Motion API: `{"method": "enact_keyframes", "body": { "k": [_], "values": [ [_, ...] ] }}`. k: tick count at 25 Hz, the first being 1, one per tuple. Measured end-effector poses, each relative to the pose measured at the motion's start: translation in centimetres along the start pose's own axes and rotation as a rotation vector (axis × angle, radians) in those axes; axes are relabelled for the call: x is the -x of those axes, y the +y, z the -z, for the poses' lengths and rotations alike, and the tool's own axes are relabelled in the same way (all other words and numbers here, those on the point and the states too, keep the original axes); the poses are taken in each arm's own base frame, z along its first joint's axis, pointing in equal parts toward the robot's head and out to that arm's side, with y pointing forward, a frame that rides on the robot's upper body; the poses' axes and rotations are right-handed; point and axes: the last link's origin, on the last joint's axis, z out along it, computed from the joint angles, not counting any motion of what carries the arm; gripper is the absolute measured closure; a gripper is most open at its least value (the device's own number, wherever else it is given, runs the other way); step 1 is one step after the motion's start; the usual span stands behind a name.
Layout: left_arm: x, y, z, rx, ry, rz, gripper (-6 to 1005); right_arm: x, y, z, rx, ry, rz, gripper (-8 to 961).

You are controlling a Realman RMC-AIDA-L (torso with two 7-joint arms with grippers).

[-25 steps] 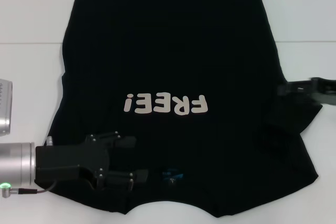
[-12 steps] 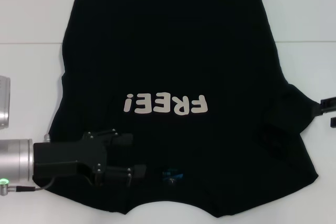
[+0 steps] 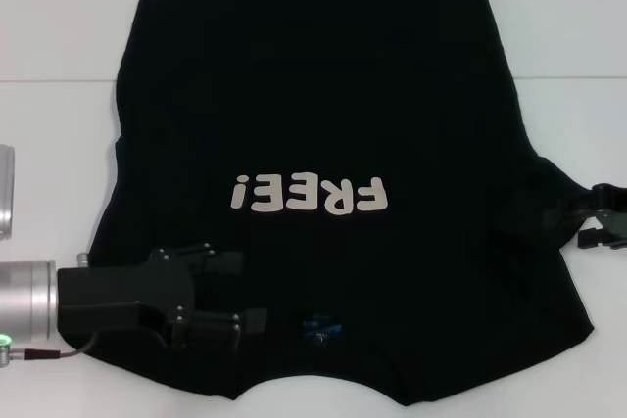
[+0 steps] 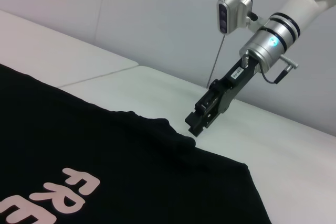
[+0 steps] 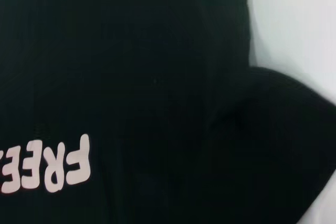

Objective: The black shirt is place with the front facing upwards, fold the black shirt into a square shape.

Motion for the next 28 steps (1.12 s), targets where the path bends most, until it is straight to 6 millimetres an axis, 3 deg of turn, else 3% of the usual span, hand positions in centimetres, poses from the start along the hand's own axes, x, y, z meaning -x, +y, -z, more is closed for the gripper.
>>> {"method": "enact_keyframes", "body": {
  "k": [28],
  "values": [
    [0.2, 0.0, -0.3, -0.007, -0.006, 0.002, 79, 0.7, 1.8, -1.6, 0.028, -0.059, 0.026, 237]
  ]
}}
